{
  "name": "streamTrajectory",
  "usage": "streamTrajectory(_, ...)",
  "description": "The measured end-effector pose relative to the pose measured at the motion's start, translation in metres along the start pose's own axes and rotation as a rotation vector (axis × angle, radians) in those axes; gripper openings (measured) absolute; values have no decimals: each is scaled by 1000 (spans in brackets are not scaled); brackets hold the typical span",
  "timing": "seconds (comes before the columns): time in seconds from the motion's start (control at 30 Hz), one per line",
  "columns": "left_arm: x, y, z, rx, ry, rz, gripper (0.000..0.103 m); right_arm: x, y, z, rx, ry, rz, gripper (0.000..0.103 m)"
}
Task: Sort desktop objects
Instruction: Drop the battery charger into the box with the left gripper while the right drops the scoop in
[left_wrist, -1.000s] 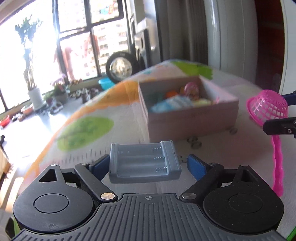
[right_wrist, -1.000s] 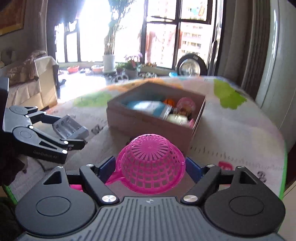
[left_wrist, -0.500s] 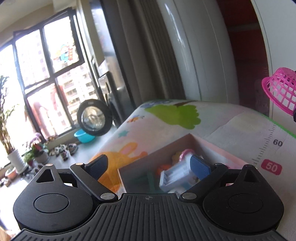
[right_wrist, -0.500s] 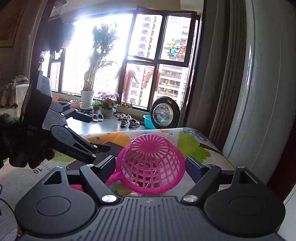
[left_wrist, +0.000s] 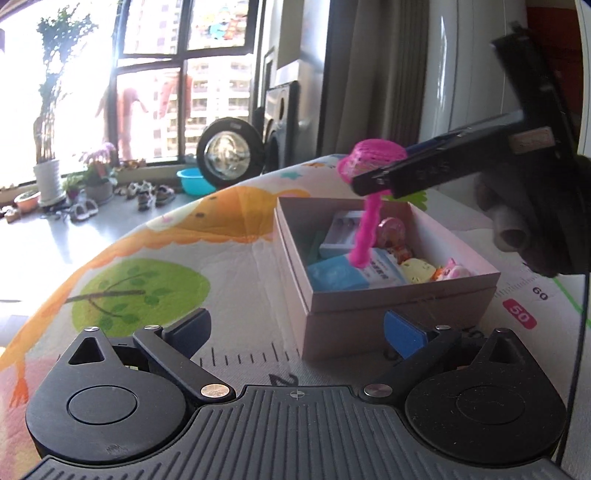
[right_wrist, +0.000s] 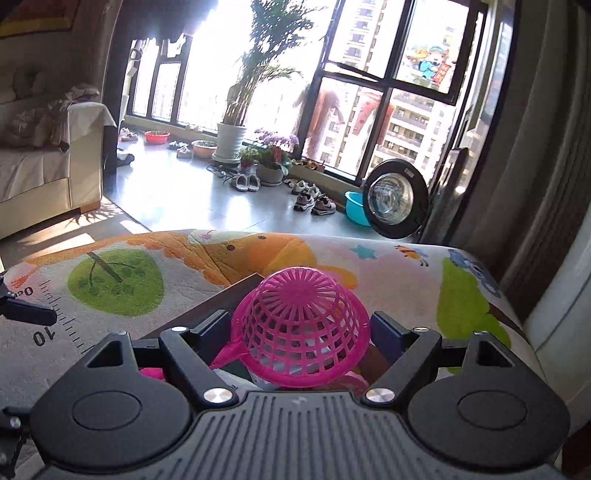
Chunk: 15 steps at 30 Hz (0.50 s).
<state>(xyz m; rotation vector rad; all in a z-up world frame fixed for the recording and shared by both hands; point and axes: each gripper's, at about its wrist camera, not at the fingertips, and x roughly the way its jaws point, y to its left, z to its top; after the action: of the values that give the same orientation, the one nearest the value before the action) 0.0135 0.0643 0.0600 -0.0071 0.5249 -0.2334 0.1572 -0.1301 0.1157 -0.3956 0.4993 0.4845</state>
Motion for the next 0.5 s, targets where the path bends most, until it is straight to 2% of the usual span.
streamTrajectory(0.07,1,4,-5,-18,13,0,103,25,10,2,-32,40,49,83)
streamTrajectory(0.13,2,7,-8,-49,27,-7,103,40,12,3,-13,85,89,85)
streamTrajectory(0.23,0,9,-13,-80,25,-11,103,41,-7,1,111,85,112,87)
streamTrajectory(0.37,5,12,-15,-121,9,-13,103,51,-37,-8,245,137,33,85)
streamTrajectory(0.4,6,13,-16,-125,11,-13,103,56,-44,-15,262,173,-14,82)
streamTrajectory(0.47,11,13,-18,-125,25,-9,103,69,-48,-23,277,250,-74,67)
streamTrajectory(0.5,12,12,-19,-121,31,-4,103,71,-52,-25,298,278,-100,64)
